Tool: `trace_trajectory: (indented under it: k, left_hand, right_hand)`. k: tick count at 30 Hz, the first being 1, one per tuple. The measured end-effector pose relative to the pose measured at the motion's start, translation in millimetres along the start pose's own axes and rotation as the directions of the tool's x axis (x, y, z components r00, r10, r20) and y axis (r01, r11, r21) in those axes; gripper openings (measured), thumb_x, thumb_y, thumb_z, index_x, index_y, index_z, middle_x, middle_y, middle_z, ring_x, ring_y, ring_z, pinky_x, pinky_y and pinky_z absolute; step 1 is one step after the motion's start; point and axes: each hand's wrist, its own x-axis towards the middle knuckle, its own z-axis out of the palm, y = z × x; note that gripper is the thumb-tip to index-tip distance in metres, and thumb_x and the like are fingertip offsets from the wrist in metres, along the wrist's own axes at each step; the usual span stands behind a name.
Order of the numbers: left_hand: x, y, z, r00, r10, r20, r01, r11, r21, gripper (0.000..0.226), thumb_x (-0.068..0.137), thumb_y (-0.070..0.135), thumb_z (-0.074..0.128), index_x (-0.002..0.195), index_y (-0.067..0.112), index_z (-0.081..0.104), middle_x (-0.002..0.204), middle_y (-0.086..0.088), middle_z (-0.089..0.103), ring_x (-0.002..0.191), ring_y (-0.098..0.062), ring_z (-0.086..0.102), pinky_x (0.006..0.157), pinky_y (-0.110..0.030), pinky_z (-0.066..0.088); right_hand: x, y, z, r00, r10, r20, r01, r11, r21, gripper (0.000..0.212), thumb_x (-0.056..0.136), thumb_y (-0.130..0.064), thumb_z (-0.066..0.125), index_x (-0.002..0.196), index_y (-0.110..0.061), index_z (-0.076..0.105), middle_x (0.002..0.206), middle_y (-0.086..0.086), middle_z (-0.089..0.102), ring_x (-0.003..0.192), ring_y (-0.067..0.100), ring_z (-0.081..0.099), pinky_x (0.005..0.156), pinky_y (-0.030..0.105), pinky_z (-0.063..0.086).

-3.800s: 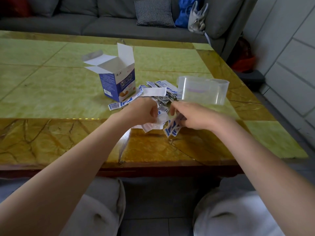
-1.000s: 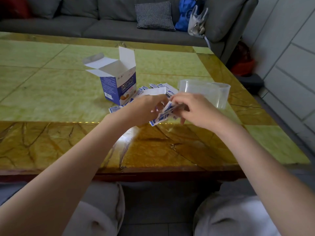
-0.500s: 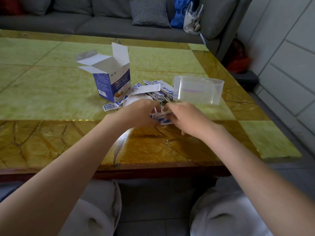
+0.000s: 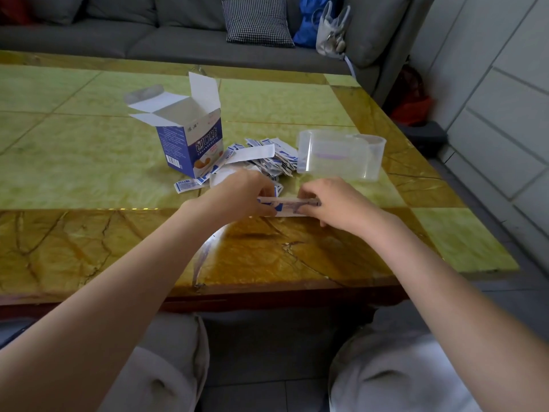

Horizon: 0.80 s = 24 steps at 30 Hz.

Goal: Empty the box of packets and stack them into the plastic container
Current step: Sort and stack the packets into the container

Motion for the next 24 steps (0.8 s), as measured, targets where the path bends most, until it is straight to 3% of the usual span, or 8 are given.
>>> trace_trajectory:
  k: [5,8,9,12,15,17,21,24]
  left_hand:
    - [0.8,0.6,0.8,1.000,0.005,-0.020,-0.006,0.998,-0.064,0.025,0.080,0.027,0.068,0.102,0.015,0.066,0.091,-0.001,0.061,0.078,-0.014,0.051,0.062,-0.023,0.039]
    - [-0.3,-2.5,-1.6,0.998,-0.011,-0.057,0.005,0.994,-0.109,0.016,0.081,0.022,0.067,0.094,0.014,0.069,0.092,-0.004,0.066,0.076,-0.015,0.056,0.069,-0.029,0.048]
    - [-0.8,-1.8,-1.6,0.998,-0.015,-0.061,0.009,0.994,-0.110,0.015,0.081,0.021,0.067,0.093,0.013,0.069,0.090,-0.005,0.066,0.071,-0.015,0.056,0.068,-0.029,0.049]
    - [0.2,1.4,-0.5,0.998,-0.035,-0.057,0.030,0.995,-0.090,0.016,0.081,0.022,0.068,0.093,0.011,0.070,0.082,-0.003,0.061,0.057,-0.008,0.046,0.053,-0.020,0.039]
    - [1.8,3.0,-0.5,0.997,-0.042,-0.070,0.035,0.994,-0.102,0.021,0.081,0.022,0.067,0.099,0.011,0.069,0.095,-0.006,0.065,0.073,-0.014,0.052,0.061,-0.023,0.042]
    - [1.2,3.4,-0.5,0.996,-0.032,-0.080,0.021,0.992,-0.126,0.024,0.082,0.019,0.066,0.104,0.012,0.068,0.101,-0.005,0.067,0.078,-0.013,0.053,0.066,-0.024,0.042]
    - [0.0,2.3,-0.3,0.994,-0.022,-0.105,0.009,0.992,-0.125,0.020,0.085,0.015,0.062,0.103,0.014,0.070,0.097,-0.005,0.070,0.076,-0.011,0.054,0.069,-0.023,0.043]
    - [-1.1,2.7,-0.2,0.991,-0.015,-0.131,0.001,0.994,-0.106,0.019,0.085,0.016,0.062,0.101,0.014,0.071,0.095,-0.006,0.070,0.077,-0.012,0.054,0.073,-0.026,0.046]
  right_hand:
    - [0.1,0.3,-3.3,1.000,-0.006,-0.019,0.005,0.999,-0.039,0.021,0.090,-0.019,0.057,0.111,-0.016,0.063,0.093,0.000,0.060,0.055,0.005,0.051,0.052,0.019,0.039]
    - [0.4,5.2,-5.2,1.000,0.009,-0.024,-0.013,0.986,-0.164,0.025,0.089,-0.029,0.059,0.111,-0.018,0.066,0.104,0.002,0.062,0.083,0.016,0.054,0.069,0.026,0.039]
    - [0.2,5.3,-5.7,1.000,0.013,-0.020,-0.016,0.988,-0.156,0.025,0.089,-0.029,0.059,0.111,-0.017,0.066,0.100,0.002,0.062,0.084,0.016,0.054,0.069,0.026,0.040]
    - [-0.8,3.0,-7.6,0.999,0.053,-0.001,-0.053,0.997,0.052,0.021,0.088,-0.018,0.061,0.108,-0.014,0.065,0.072,-0.007,0.056,0.054,0.009,0.056,0.053,0.020,0.046]
    - [-0.3,3.9,-7.0,0.998,0.064,0.021,-0.066,0.990,0.127,0.023,0.087,-0.010,0.062,0.109,-0.014,0.062,0.067,-0.005,0.060,0.047,0.006,0.061,0.052,0.018,0.052]
    - [-1.7,4.2,-7.3,0.996,0.052,0.070,-0.058,0.995,0.084,0.030,0.087,-0.008,0.061,0.116,-0.014,0.060,0.072,-0.001,0.064,0.053,0.006,0.062,0.054,0.018,0.051]
    - [-4.3,7.4,-14.6,0.992,0.052,0.115,-0.045,0.997,-0.064,0.040,0.084,-0.013,0.066,0.123,-0.018,0.059,0.109,0.007,0.063,0.079,0.015,0.054,0.067,0.024,0.041]
    - [-6.0,6.6,-17.0,0.992,0.045,0.119,-0.041,0.998,-0.038,0.041,0.080,-0.017,0.071,0.120,-0.017,0.062,0.110,0.005,0.064,0.086,0.016,0.054,0.072,0.023,0.040]
